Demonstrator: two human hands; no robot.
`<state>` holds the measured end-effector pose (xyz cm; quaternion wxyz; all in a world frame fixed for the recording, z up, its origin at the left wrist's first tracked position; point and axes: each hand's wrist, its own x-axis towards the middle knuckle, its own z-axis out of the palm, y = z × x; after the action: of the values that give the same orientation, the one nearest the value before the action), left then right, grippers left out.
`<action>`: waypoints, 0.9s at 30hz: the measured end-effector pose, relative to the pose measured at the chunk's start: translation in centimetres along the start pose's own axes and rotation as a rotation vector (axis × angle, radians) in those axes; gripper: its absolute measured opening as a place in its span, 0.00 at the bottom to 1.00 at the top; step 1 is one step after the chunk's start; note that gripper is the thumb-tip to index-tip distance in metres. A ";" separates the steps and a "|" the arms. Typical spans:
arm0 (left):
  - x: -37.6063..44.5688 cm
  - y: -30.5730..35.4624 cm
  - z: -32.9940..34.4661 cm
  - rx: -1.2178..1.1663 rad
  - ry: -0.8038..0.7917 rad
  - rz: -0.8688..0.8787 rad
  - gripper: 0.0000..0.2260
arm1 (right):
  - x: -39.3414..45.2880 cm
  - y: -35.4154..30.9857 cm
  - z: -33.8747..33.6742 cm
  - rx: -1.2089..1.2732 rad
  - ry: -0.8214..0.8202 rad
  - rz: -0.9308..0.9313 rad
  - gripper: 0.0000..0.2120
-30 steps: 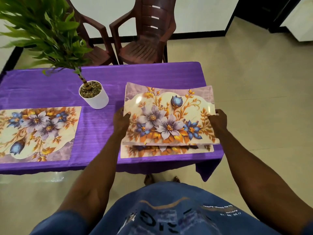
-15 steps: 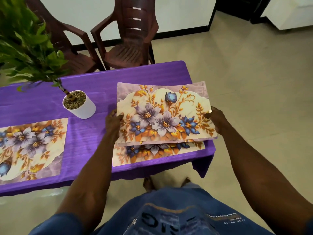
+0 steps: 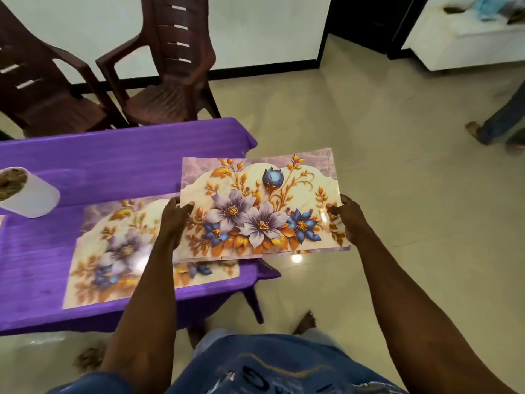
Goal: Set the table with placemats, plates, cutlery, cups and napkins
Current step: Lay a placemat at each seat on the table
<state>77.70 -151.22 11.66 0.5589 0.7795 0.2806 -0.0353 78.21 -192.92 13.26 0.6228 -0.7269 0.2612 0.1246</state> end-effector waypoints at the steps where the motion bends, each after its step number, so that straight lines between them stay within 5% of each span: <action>1: -0.7 0.6 1.6 0.030 0.000 0.010 0.14 | 0.6 0.0 -1.6 -0.006 0.003 0.007 0.14; 13: 1.7 6.9 12.2 -0.252 0.132 -0.065 0.10 | 13.2 -5.7 -8.4 -0.163 0.000 0.005 0.09; 27: 17.9 16.0 11.4 -0.412 0.476 -0.195 0.09 | 38.9 -25.8 7.2 -0.400 -0.357 -0.176 0.07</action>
<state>103.32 -157.74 14.37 0.6174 0.6059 0.4781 0.1520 125.41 -192.37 13.81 0.5114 -0.8219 0.0536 0.2451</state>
